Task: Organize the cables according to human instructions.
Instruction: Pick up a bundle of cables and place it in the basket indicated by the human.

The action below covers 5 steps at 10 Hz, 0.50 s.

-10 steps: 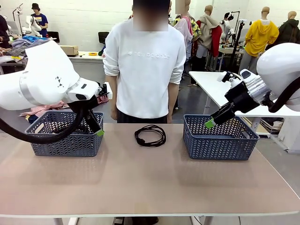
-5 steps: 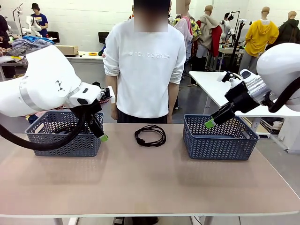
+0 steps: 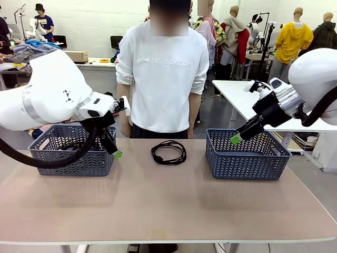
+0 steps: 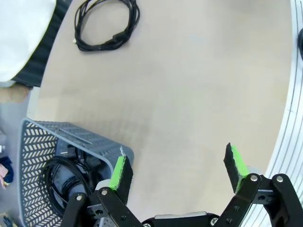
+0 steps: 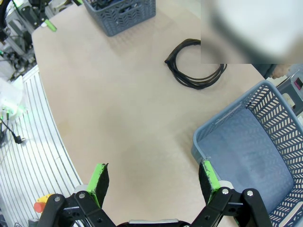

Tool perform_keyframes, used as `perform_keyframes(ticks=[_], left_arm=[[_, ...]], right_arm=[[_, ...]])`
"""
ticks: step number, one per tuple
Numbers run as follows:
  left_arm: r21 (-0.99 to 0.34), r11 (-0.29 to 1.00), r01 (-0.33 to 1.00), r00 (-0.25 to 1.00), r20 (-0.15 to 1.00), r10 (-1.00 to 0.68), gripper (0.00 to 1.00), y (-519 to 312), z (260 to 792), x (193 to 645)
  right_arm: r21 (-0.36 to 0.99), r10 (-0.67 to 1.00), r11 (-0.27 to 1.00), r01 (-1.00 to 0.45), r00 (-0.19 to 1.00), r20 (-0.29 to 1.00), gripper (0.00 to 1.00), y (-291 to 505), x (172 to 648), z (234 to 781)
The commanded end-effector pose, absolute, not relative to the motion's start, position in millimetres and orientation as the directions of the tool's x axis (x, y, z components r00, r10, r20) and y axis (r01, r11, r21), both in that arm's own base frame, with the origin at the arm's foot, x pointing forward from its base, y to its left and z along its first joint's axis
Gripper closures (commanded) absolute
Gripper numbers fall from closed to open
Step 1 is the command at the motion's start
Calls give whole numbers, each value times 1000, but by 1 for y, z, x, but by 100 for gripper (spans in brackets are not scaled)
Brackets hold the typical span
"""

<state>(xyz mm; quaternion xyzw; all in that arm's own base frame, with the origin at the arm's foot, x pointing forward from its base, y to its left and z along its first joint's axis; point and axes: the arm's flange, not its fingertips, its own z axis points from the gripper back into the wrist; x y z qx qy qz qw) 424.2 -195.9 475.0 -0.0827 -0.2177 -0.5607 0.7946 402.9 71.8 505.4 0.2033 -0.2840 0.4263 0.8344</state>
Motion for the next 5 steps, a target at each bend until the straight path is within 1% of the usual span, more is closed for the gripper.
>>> perform_keyframes(ticks=[1,5], left_arm=[[125,362,924,277,434,-857,0,-196,477,424],[125,362,924,277,434,-857,0,-196,477,424]], right_arm=[[104,584,538,-837,459,670,0,71,405,506],[104,584,538,-837,459,670,0,71,405,506]])
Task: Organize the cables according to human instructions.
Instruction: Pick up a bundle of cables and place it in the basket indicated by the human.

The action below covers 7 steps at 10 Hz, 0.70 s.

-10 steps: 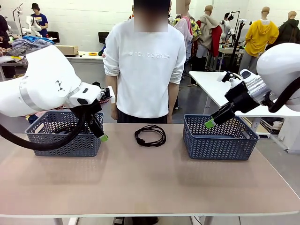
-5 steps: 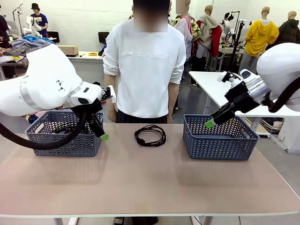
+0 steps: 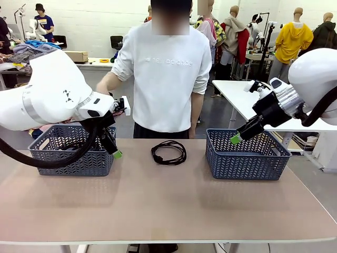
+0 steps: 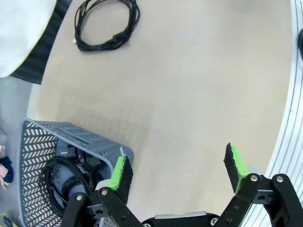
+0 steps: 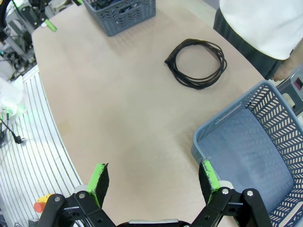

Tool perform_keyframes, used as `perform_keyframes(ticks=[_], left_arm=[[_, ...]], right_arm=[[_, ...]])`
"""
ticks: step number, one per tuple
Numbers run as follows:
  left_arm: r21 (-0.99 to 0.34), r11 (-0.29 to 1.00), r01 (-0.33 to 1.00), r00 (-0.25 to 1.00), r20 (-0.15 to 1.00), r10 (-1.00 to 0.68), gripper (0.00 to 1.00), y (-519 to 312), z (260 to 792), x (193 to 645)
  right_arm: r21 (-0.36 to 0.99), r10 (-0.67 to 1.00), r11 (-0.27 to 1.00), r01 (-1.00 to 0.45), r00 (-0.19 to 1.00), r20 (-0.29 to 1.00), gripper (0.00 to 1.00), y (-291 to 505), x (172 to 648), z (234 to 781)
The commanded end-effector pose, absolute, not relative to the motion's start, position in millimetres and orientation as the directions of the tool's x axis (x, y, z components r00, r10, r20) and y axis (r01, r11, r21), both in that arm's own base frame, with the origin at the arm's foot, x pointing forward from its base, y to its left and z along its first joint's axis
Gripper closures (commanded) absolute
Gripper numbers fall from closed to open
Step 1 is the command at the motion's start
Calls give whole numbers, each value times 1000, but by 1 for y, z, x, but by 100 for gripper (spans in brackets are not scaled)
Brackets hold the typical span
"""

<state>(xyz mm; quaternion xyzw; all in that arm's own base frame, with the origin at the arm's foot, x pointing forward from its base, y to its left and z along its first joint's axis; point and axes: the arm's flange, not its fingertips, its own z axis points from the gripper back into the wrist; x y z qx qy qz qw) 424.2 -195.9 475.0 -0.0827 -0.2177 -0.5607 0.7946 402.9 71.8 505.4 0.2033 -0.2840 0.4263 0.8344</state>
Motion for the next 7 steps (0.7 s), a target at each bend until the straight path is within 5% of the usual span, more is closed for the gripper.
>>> perform_keyframes(ticks=[1,7], left_arm=[[125,362,924,277,434,-857,0,-196,477,424],[125,362,924,277,434,-857,0,-196,477,424]], right_arm=[[104,584,538,-837,459,670,0,71,405,506],[104,584,538,-837,459,670,0,71,405,506]])
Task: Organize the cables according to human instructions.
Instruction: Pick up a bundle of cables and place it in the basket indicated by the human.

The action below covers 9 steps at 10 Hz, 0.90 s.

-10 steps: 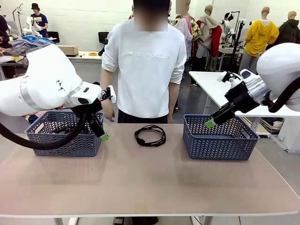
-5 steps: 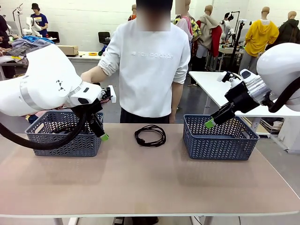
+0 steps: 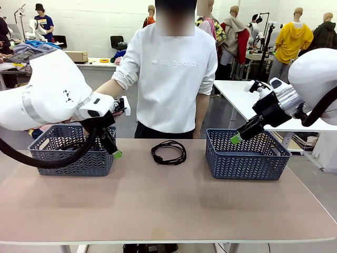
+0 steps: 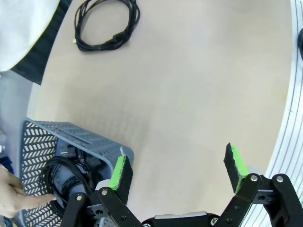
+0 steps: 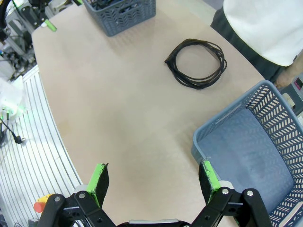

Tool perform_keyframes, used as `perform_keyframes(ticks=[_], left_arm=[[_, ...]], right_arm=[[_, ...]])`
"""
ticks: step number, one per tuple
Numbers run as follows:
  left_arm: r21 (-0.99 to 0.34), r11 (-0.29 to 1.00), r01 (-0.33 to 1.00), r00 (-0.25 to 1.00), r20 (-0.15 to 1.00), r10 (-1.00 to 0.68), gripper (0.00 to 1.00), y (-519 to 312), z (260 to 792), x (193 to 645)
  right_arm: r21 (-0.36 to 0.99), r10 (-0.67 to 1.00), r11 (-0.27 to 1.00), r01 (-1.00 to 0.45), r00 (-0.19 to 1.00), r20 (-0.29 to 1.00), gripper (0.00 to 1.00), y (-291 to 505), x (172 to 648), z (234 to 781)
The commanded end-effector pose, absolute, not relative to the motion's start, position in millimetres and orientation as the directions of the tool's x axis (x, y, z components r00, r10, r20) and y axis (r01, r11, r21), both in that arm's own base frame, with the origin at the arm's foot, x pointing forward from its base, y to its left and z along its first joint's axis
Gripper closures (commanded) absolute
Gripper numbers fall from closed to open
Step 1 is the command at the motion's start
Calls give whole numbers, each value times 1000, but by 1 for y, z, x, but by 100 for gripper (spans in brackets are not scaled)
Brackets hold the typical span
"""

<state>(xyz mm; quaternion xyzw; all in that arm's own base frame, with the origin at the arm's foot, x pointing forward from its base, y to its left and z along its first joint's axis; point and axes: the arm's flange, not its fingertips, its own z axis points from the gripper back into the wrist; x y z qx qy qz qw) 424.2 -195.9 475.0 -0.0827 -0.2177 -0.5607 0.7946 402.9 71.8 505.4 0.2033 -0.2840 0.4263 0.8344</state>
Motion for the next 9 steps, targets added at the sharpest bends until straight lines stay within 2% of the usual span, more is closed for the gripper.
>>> perform_keyframes(ticks=[1,6,9], left_arm=[[125,362,924,277,434,-857,0,-196,477,424],[113,358,927,276,439,-855,0,-196,475,424],[163,164,973,116,269,-956,0,-221,492,464]], right_arm=[[104,584,538,-837,459,670,0,71,405,506],[104,584,538,-837,459,670,0,71,405,506],[104,584,538,-837,459,670,0,71,405,506]])
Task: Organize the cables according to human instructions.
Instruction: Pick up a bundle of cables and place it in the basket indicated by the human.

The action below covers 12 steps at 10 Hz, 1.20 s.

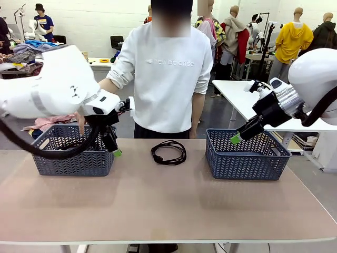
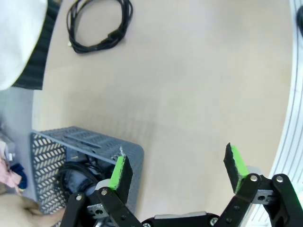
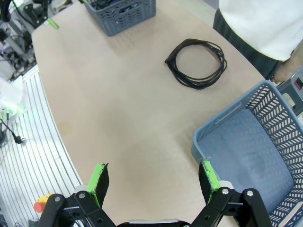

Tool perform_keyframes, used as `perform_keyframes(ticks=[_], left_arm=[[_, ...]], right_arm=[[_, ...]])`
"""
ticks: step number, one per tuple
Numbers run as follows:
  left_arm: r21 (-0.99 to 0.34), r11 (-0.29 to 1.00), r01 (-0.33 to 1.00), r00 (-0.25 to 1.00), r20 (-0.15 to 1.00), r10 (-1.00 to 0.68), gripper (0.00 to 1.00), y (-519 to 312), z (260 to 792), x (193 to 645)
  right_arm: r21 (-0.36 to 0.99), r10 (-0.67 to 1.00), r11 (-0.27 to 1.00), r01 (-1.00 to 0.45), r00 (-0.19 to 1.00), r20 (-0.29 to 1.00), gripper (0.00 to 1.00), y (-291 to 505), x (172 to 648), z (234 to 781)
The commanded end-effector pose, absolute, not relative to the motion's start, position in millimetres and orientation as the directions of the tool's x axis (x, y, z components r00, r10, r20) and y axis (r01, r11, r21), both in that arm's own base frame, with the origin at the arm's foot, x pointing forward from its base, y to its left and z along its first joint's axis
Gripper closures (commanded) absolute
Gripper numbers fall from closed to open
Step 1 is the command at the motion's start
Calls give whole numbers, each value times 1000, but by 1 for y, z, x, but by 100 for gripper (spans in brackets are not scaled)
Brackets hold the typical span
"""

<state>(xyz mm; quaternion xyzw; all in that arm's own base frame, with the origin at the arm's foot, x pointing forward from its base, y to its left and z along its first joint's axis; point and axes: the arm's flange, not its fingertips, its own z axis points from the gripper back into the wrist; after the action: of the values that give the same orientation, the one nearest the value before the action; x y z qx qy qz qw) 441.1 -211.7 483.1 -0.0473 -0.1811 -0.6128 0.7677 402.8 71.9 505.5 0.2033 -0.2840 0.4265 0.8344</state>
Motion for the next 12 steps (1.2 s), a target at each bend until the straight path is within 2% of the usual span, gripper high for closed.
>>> perform_keyframes(ticks=[1,2,4,7,9,10,12], left_arm=[[169,68,983,33,205,-978,0,-236,498,483],[168,-6,986,-32,152,-988,0,-249,501,502],[141,-231,963,-241,63,-968,0,-280,500,534],[87,-476,875,-478,4,-878,0,-317,490,560],[104,-509,854,-513,16,-858,0,-324,486,562],[89,-459,884,-463,31,-886,0,-325,481,554],[89,-459,884,-463,31,-886,0,-325,481,554]], right_arm=[[104,584,538,-837,459,670,0,71,405,506],[104,584,538,-837,459,670,0,71,405,506],[104,584,538,-837,459,670,0,71,405,506],[104,584,538,-837,459,670,0,71,405,506],[104,584,538,-837,459,670,0,71,405,506],[104,584,538,-837,459,670,0,71,405,506],[104,584,538,-837,459,670,0,71,405,506]])
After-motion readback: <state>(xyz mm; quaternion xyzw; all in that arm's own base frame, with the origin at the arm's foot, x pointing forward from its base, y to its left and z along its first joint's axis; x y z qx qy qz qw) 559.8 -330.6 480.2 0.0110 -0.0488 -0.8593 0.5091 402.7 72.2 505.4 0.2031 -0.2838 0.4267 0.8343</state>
